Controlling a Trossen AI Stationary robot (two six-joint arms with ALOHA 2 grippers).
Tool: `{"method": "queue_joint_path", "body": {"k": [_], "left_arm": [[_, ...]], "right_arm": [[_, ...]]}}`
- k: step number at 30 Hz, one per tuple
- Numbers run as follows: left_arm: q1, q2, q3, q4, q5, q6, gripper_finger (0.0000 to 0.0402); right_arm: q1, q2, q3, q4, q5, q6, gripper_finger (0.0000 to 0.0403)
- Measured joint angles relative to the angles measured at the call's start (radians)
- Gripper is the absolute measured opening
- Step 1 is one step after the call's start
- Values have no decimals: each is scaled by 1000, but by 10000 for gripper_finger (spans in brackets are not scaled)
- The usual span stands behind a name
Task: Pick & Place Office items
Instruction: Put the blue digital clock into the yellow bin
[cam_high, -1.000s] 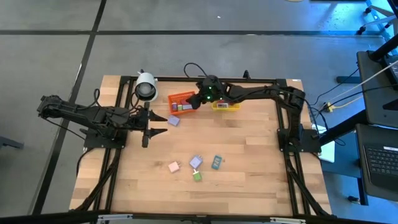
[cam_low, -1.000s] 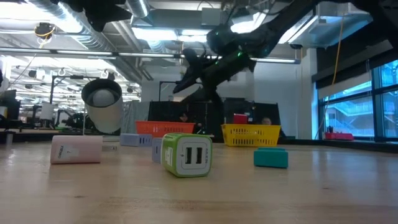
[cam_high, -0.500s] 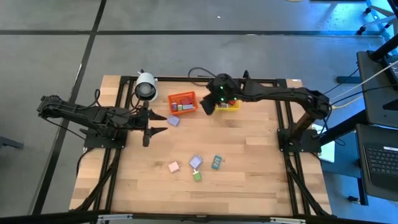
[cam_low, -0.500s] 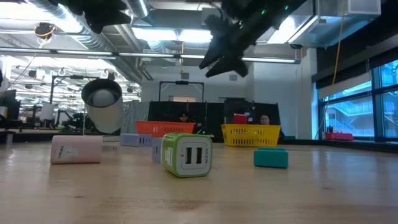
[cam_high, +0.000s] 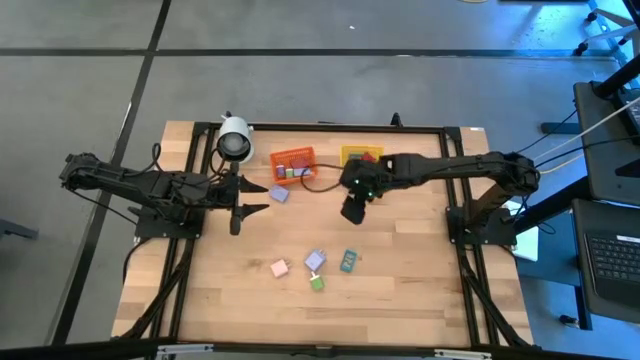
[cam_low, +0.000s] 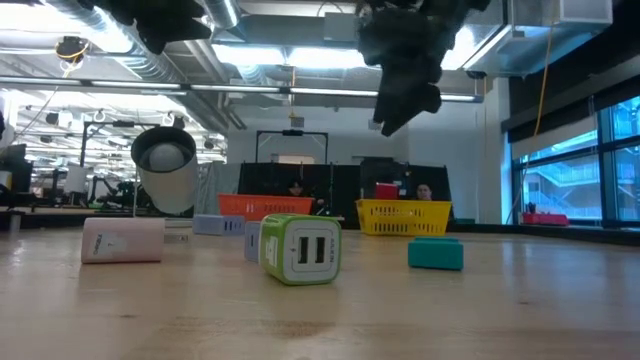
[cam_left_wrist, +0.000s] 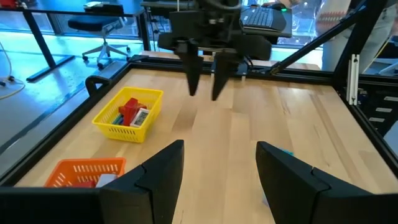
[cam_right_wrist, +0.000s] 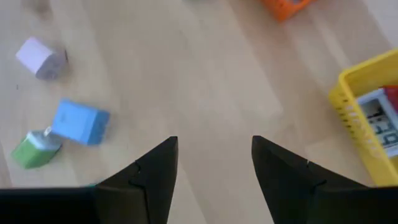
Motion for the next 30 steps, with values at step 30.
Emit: {"method": "queue_joint_path", "body": {"k": [30], "left_arm": [[0, 19, 0, 2, 33, -30, 196]], "right_arm": [[292, 1, 0, -70, 78, 298, 300]]}}
